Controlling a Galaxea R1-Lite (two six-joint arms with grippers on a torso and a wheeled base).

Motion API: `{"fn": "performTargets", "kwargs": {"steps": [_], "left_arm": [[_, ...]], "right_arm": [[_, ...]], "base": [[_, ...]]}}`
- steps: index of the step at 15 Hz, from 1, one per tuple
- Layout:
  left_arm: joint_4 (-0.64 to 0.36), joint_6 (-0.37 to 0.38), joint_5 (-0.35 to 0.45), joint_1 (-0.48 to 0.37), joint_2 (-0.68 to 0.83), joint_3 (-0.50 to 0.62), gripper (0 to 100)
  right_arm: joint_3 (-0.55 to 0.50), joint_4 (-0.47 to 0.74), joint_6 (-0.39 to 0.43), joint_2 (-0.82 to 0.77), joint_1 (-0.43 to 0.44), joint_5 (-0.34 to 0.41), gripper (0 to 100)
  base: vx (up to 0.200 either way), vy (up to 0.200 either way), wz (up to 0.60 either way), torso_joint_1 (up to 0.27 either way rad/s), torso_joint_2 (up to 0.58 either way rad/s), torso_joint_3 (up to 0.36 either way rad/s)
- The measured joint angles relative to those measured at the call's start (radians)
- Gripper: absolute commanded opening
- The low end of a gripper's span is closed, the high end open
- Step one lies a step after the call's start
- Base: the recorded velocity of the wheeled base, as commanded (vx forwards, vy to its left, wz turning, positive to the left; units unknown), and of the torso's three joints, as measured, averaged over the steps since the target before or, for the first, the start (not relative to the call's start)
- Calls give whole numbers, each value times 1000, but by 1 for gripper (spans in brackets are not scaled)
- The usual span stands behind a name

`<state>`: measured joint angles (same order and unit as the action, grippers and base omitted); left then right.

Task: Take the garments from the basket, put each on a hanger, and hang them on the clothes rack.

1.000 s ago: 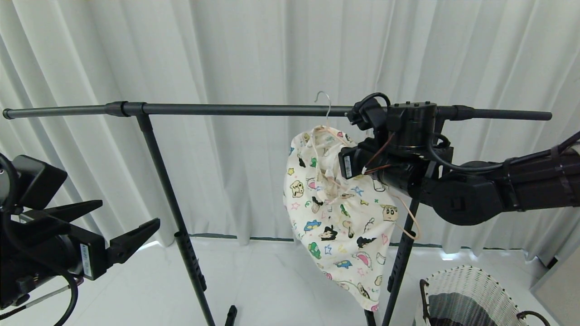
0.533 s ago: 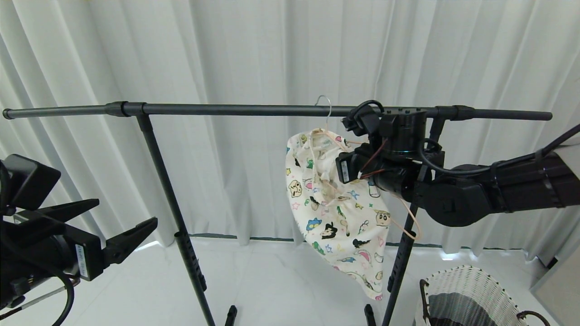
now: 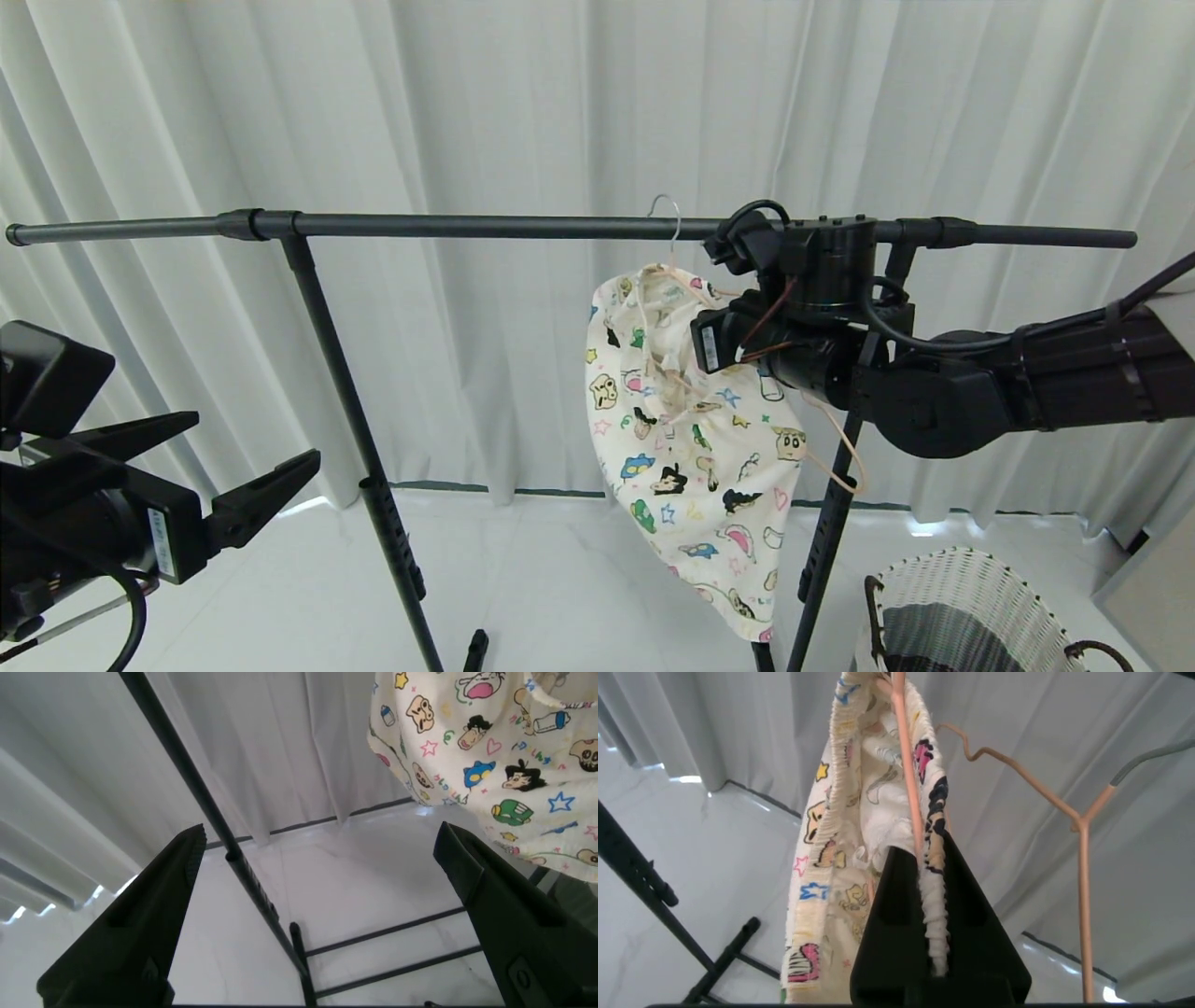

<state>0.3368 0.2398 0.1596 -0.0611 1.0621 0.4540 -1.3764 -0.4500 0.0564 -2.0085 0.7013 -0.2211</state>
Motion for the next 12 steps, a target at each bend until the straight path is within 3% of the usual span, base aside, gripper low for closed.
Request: {"fn": "performTargets", "kwargs": {"steps": [12], "left_arm": [[0,-1,0,0,-3,-9,100]], "right_arm": [[-49,13,-1,-26,-13,0,0]], "base": [[0,0,0,0,0,0]]}}
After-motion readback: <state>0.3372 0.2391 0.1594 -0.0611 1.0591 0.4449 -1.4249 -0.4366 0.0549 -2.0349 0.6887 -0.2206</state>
